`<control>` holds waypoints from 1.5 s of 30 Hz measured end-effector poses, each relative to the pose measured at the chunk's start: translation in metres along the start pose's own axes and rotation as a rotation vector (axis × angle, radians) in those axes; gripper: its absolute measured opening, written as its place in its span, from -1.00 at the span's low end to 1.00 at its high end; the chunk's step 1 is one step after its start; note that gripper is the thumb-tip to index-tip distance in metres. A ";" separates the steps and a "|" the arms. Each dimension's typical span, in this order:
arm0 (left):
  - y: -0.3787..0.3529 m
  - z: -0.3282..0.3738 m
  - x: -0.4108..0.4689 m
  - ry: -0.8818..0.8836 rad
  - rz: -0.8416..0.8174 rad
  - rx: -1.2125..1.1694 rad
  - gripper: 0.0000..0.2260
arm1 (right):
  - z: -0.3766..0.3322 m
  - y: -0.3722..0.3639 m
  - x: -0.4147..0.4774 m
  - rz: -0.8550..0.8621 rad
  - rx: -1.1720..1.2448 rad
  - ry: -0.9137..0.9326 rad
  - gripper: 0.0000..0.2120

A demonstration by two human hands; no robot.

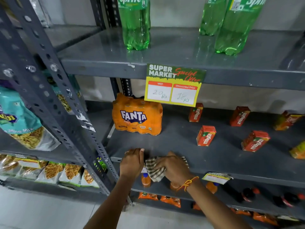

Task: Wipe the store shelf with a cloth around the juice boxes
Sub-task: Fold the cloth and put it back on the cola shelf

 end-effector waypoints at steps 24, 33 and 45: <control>-0.026 -0.011 0.073 0.155 -0.326 -0.227 -0.66 | 0.051 0.023 0.045 0.217 0.398 -0.798 -0.50; 0.030 0.031 0.058 -0.022 -0.155 -0.576 -0.82 | 0.049 0.069 -0.013 0.381 0.682 -0.542 -0.61; 0.133 0.339 -0.010 -0.396 0.124 -0.676 -0.77 | 0.187 0.246 -0.288 0.728 0.771 -0.394 -0.80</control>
Point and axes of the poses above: each hand's wrist, its own x-axis towards the middle knuckle, its own y-axis out of the back of the hand, z = x × y, the point moved 7 cm from there along x, towards the middle knuckle, and after that the axes turned 11 degrees about -y, right-handed, at the moved point
